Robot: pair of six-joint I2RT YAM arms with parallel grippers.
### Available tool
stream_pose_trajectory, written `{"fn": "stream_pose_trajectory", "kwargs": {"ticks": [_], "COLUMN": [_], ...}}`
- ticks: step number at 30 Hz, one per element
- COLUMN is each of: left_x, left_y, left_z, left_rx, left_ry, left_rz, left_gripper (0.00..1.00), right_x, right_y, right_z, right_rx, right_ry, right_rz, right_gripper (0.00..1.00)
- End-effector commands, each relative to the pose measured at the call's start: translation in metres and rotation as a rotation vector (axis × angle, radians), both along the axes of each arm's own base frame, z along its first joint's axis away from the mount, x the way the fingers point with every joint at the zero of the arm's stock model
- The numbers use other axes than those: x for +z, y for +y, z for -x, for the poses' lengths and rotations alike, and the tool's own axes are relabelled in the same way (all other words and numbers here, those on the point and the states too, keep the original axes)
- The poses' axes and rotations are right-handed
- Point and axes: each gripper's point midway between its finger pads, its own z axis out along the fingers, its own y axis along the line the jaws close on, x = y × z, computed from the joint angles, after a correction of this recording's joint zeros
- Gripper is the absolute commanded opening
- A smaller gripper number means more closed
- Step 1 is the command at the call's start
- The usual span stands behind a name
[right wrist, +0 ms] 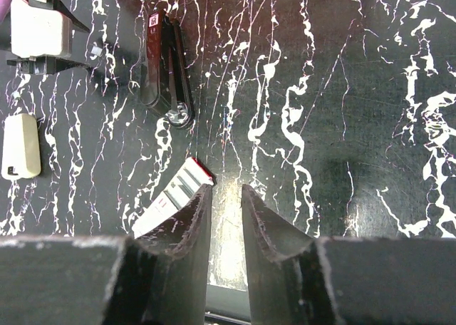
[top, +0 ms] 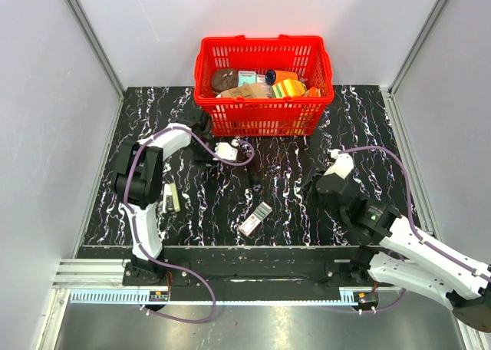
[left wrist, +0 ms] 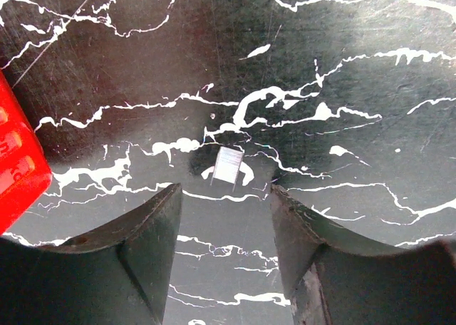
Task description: Unload the staples from the stapler
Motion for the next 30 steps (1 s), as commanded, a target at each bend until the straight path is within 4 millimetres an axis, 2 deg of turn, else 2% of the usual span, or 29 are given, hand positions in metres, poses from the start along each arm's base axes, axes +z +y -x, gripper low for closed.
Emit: {"fn": "stream_pose_trajectory", "kwargs": {"ticks": [1, 7, 12, 18, 24, 27, 30], "left_x": [0.002, -0.003, -0.007, -0.017, -0.017, -0.018, -0.017], "left_y": [-0.011, -0.019, -0.02, -0.005, -0.002, -0.003, -0.005], "left_z": [-0.003, 0.003, 0.015, 0.022, 0.024, 0.026, 0.029], "left_rx": [-0.069, -0.113, -0.147, -0.15, -0.145, -0.147, -0.155], "left_ry": [-0.024, -0.021, -0.005, 0.038, 0.046, 0.056, 0.067], "left_rz": [0.005, -0.012, -0.036, -0.12, -0.134, -0.127, -0.125], "left_gripper": [0.57, 0.56, 0.47, 0.45, 0.43, 0.38, 0.28], "right_x": [0.004, 0.003, 0.001, 0.003, 0.007, 0.007, 0.007], "right_y": [0.007, 0.006, 0.005, 0.003, -0.001, -0.003, -0.004], "right_z": [0.0, 0.0, 0.001, 0.002, 0.003, 0.004, 0.004], "right_rx": [0.02, 0.018, 0.015, 0.015, 0.008, 0.002, 0.0], "right_ry": [-0.012, -0.011, -0.01, -0.014, -0.022, -0.022, -0.021], "right_rz": [-0.029, -0.029, -0.022, -0.027, -0.026, -0.026, -0.025], "right_gripper": [0.28, 0.26, 0.26, 0.25, 0.25, 0.24, 0.23]}}
